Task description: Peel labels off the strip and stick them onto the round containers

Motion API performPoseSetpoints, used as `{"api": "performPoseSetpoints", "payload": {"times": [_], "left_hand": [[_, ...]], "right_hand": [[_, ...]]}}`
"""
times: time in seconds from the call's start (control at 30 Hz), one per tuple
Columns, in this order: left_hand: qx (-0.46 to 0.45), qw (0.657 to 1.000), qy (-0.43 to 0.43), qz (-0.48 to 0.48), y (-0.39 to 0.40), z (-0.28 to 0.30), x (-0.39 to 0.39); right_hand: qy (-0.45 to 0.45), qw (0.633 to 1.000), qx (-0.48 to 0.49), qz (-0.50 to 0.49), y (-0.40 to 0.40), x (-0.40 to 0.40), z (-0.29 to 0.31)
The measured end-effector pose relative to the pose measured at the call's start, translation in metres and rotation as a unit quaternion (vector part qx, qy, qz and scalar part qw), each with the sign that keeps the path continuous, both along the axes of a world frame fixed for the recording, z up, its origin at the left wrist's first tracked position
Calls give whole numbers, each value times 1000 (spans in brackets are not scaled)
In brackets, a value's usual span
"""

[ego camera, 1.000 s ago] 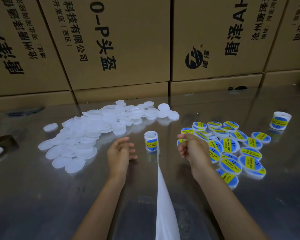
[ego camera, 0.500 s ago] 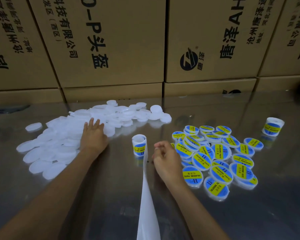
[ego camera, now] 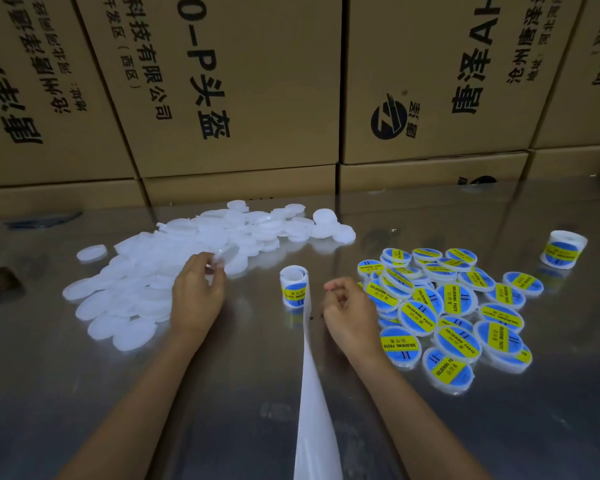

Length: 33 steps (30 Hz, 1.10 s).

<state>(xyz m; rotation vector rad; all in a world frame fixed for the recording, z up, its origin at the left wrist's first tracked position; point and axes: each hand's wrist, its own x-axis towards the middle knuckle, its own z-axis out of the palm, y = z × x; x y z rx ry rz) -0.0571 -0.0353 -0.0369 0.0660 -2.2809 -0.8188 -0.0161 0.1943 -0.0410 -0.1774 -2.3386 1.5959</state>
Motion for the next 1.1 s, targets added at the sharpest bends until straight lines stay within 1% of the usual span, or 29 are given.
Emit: {"api": "performPoseSetpoints", "payload": {"times": [0.03,0.07,0.1,0.13,0.17,0.23,0.27,0.37,0.43,0.5,0.6,0.67,0.87,1.0,1.1], "left_hand": [[64,998,-16,-10,8,1,8],[153,987,-39,-29,18,5,17],[252,964,-63,-53,29,9,25],[342,933,-78,-80,40,15,33],[411,901,-86,-108,50,20,41],[487,855,-99,-149,72,28,54],[507,841,-110,-154,82,30,58],[549,815,-135,-129,106,26,64],[577,794,-142,-127,112,22,63],[596,779,-140,-135,111,20,62],[608,767,-135,-156,105,20,61],[613,762,-132,-158,101,20,60],[620,755,-130,-170,100,21,63],[597,768,-147,-179,103,20,66],[583,776,-156,-182,101,20,64]], "right_hand": [[3,1000,-4,0,0,1,0],[5,1000,-6,0,0,1,0],[8,1000,-8,-1,0,0,-1],[10,1000,-9,-1,0,0,-1],[13,1000,-13,4,0,0,-1],[15,1000,-12,25,-1,0,-1],[15,999,0,39,-2,1,-2],[30,994,62,87,-3,3,-5],[22,988,73,131,-2,3,-5],[1,985,56,163,-2,3,-4],[-4,986,-6,164,-2,2,-2],[2,988,-29,149,-2,1,-2],[10,988,-41,147,-3,-1,-4],[17,986,-54,155,-6,4,-5],[33,988,-50,139,-6,6,-5]]}}
